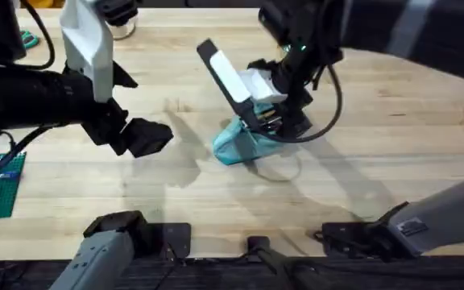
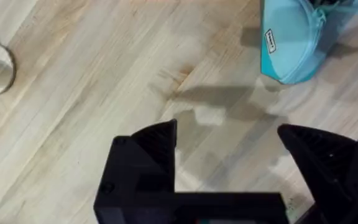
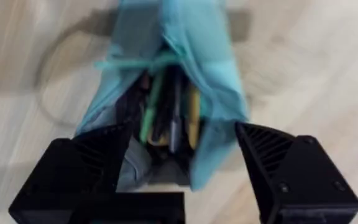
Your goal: Unzip the bag, pick up the pens from the table one at a time and place them inside, then zip the bag closed.
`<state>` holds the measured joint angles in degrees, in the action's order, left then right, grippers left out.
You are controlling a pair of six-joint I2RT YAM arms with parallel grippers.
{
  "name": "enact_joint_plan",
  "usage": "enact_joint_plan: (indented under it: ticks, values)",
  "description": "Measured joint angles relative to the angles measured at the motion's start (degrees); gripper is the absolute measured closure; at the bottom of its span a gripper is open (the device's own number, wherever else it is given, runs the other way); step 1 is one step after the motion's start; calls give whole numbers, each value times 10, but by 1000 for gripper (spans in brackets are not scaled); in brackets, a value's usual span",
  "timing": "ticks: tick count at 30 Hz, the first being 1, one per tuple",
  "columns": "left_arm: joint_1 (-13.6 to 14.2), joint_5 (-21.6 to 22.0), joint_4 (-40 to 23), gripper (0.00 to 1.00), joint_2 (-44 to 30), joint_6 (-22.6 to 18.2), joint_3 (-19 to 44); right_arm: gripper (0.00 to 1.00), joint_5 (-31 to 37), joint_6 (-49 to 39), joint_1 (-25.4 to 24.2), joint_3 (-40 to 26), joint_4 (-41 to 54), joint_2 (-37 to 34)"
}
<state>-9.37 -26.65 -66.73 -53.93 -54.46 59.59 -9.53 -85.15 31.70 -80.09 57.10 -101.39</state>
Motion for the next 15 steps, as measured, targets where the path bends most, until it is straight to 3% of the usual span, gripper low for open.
enact_joint_plan:
  ticks: [7, 15]
  values:
    - [0, -57, -1, 8, -2, -38, 0, 4, 8, 77, -1, -5, 1, 67]
    - [0, -104, -13, 8, -68, -81, 0, 4, 8, 274, -1, -5, 2, 139]
